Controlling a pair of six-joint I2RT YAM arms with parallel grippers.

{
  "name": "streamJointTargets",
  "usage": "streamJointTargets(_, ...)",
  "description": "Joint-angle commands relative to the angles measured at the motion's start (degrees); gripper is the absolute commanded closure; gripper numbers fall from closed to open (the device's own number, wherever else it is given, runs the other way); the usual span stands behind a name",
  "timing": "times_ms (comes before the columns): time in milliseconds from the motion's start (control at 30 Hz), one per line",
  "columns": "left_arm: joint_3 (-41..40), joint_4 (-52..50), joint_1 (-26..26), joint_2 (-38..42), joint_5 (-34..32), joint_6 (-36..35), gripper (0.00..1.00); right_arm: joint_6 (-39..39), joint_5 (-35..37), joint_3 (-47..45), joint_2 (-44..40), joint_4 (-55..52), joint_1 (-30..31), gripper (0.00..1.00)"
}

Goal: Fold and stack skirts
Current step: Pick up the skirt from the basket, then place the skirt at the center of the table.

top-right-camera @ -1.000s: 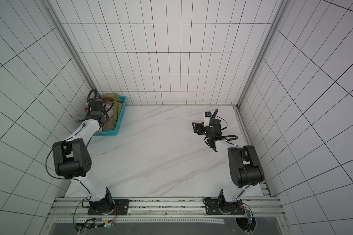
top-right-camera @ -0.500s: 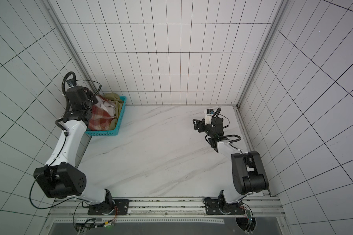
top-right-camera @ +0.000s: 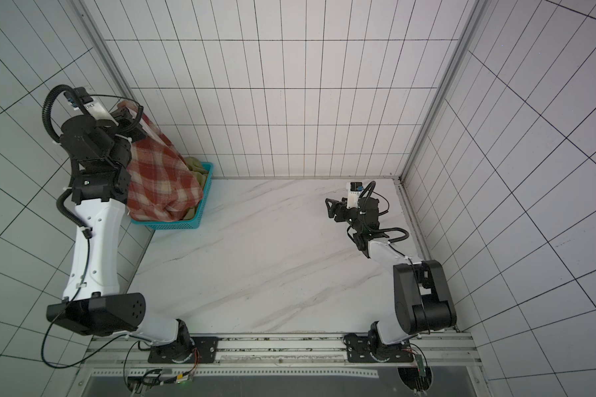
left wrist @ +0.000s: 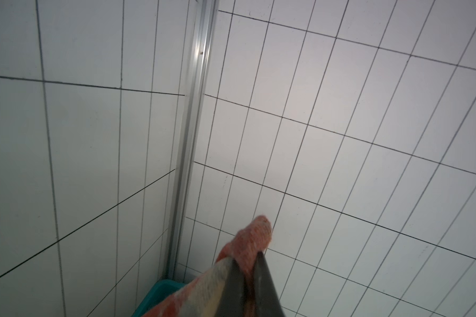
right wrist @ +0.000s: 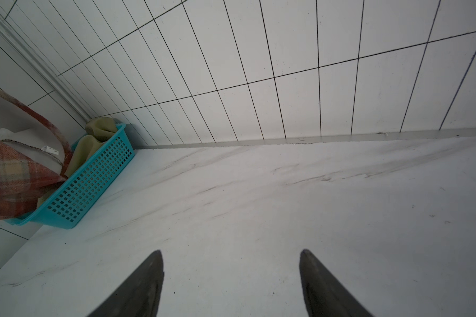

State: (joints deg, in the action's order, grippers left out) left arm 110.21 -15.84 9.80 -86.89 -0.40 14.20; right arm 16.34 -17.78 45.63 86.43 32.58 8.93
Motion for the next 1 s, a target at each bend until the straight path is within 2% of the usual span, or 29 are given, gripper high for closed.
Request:
streamJointTargets(0,0.23,9.13,-0.16,3.21,7.21,4.76,1.00,1.10,-1.13,1.26,-1.71,1.33,-0.05,0.23)
streamJointTargets(200,-5.87,22.84,-0.13,7.12,13.42,11.57,1.00,3.19,-2.55,0.15,-2.23,3.47,-0.05,0.23)
streamJointTargets(467,-4.66,27.31,-1.80,7.84,21.57,21.15,1.00,4.47,-2.77,-0.70,-3.19,4.07,-0.05,0.24)
streamJointTargets(733,-9.34,28.30,-11.63,9.82,22.26,21.66,1.00,4.37,-1.28,-2.00,-7.05,1.45,-0.05,0.24)
streamJointTargets(867,-17.42,33.38,-16.65,12.08,21.86,25.26,1.00,3.49,1.22,-2.45,-11.15,-3.66,-0.05,0.24)
streamJointTargets(967,-23.69,34.01,-21.40,14.68,19.79,25.22,1.00,2.57,3.10,-3.92,-15.82,-7.60,-0.03,0.23)
